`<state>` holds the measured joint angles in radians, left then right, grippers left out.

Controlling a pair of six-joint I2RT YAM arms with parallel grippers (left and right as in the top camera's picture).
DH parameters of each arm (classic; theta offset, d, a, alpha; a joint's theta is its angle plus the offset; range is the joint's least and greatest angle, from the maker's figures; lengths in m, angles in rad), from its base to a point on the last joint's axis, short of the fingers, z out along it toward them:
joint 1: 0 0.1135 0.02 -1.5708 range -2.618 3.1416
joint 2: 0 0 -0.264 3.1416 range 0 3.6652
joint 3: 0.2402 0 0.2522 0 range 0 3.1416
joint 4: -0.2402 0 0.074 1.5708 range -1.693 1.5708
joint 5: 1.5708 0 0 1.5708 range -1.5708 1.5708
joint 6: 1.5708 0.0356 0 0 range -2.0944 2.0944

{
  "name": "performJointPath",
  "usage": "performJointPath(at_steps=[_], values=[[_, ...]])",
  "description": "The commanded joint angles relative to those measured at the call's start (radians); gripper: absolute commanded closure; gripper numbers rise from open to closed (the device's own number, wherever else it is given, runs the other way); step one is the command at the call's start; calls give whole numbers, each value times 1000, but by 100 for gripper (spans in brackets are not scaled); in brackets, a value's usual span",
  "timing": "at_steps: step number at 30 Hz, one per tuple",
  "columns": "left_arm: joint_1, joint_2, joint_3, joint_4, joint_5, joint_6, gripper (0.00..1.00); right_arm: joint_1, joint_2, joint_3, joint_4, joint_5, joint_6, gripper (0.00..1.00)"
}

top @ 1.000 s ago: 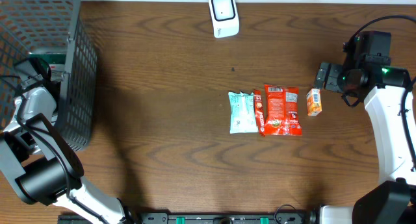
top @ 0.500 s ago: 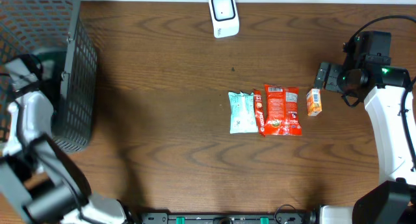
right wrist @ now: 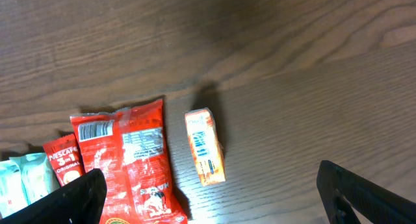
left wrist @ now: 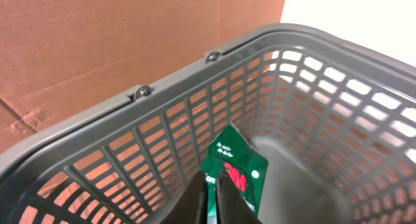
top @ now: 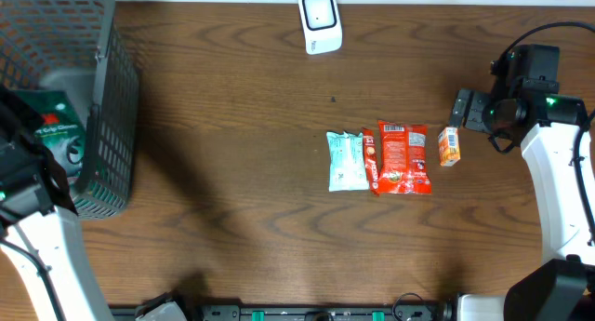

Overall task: Scan the item barcode
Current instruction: 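Lift the gloves packet up out of the basket with the left gripper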

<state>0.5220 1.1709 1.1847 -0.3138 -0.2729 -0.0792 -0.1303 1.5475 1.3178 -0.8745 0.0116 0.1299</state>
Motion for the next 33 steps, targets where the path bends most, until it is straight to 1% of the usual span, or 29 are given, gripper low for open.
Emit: performJointPath(at_steps=[1,2,5,6,8,9,11,15,17,26,30,33], values=[[-24,0,6,-33,-18,-54,62,-6,-3,12,-1,-2,14,1],[-24,11,6,-47,-6,-66,45,-6,-3,12,-1,-2,14,1],[-24,79,6,-83,45,-66,24,-6,-3,12,-1,-2,14,1],[-23,128,6,-97,66,-66,20,-6,-3,12,-1,-2,14,1],[-21,189,7,-108,79,-65,19,-6,-3,12,-1,-2,14,1],[-18,223,7,-110,90,-64,17,-6,-3,12,-1,-2,14,1],[-6,277,10,-116,141,-64,14,-6,-3,12,-1,-2,14,1],[36,394,28,-130,340,-45,14,-6,-3,12,-1,-2,14,1],[48,446,33,-130,401,-11,13,-6,-3,12,-1,-2,14,1],[11,628,35,-117,406,120,11,-6,-3,12,-2,-2,14,1],[-10,715,35,-110,290,124,11,-6,-3,11,-1,-2,14,1],[-8,762,35,-100,283,124,11,-6,-3,12,-1,-2,14,1]])
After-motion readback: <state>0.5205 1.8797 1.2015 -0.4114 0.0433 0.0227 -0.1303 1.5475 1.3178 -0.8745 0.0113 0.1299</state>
